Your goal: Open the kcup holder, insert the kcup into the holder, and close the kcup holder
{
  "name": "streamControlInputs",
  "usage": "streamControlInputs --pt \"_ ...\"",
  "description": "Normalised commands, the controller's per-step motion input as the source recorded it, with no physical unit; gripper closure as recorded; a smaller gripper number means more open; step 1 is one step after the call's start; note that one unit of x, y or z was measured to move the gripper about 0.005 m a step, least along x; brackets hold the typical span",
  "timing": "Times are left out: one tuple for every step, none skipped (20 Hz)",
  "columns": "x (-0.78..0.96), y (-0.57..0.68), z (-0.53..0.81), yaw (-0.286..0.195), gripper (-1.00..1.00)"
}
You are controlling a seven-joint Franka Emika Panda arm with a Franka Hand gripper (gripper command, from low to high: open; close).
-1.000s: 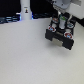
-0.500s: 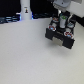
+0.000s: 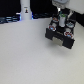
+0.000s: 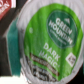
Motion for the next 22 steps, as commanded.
streamControlInputs --pt "0.02 0.04 -0.17 0.017 1.0" --pt "-0.02 0.01 -0.19 0.004 1.0" --pt "0.0 0.0 -0.06 -0.008 1.0" --pt "-0.02 0.0 -0.12 -0.009 1.0" --pt "0.0 0.05 -0.19 0.015 1.0" --pt "-0.01 0.05 -0.21 0.007 1.0" --pt "0.0 0.02 0.09 0.0 1.0" --pt "-0.01 0.12 0.21 0.0 1.0" --pt "-0.05 0.14 0.29 0.0 1.0" --pt "-0.03 0.13 0.36 0.0 1.0" --pt "-0.01 0.14 0.35 0.0 1.0" --pt "-0.02 0.13 0.35 0.0 1.0" --pt "-0.04 0.13 0.31 0.0 1.0" --pt "-0.04 0.11 0.25 0.0 1.0" --pt "-0.07 0.07 0.13 0.0 1.0" --pt "-0.09 0.01 0.03 0.0 1.0" --pt "0.02 0.09 -0.25 0.019 1.0" --pt "0.04 0.13 -0.27 0.018 1.0" --pt "0.04 0.14 -0.26 0.015 1.0" --pt "0.02 0.05 -0.22 0.016 1.0" --pt "0.01 0.04 -0.21 0.01 1.0" --pt "0.01 0.02 -0.2 0.006 1.0"
